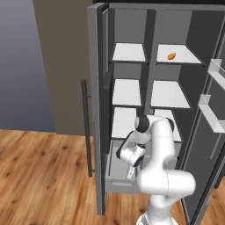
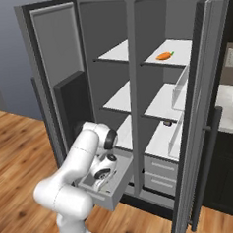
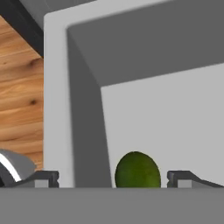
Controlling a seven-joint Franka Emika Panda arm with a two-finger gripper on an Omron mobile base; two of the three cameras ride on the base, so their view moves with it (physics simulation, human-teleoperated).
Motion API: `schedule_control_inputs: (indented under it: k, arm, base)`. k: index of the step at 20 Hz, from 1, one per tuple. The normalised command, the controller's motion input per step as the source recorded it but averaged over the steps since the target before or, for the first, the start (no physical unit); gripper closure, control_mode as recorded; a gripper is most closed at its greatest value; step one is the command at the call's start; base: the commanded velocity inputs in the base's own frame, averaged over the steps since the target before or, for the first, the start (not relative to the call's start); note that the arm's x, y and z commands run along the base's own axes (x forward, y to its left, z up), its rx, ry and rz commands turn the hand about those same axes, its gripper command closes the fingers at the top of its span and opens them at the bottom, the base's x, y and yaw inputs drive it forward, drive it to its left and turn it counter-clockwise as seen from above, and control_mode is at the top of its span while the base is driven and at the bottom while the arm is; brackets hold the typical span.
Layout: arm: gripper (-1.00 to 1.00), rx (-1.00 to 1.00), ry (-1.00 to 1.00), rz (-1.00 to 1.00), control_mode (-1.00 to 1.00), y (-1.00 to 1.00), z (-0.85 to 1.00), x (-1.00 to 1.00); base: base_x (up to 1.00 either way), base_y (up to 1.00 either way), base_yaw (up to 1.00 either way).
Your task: Take the lime and carrot from the fridge shelf and place them in the freezer drawer to begin freezing them.
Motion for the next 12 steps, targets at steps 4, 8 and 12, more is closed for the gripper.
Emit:
schedule_control_inputs:
  k: [4,8,12]
  arm:
    - [-1.00,0.00,-0.03,0.00,-1.00,0.00,0.19,-0.36]
    - [-1.00,0.00,-0.07,-0.03,-1.00,0.00,0.77,-0.39]
    - [-1.00,0.00,0.00,-0.07,-1.00,-0.01,0.93,-0.10]
  base:
    - [0.00,0.00,0.00]
    - [0.00,0.00,0.00]
    - [0.00,0.00,0.00]
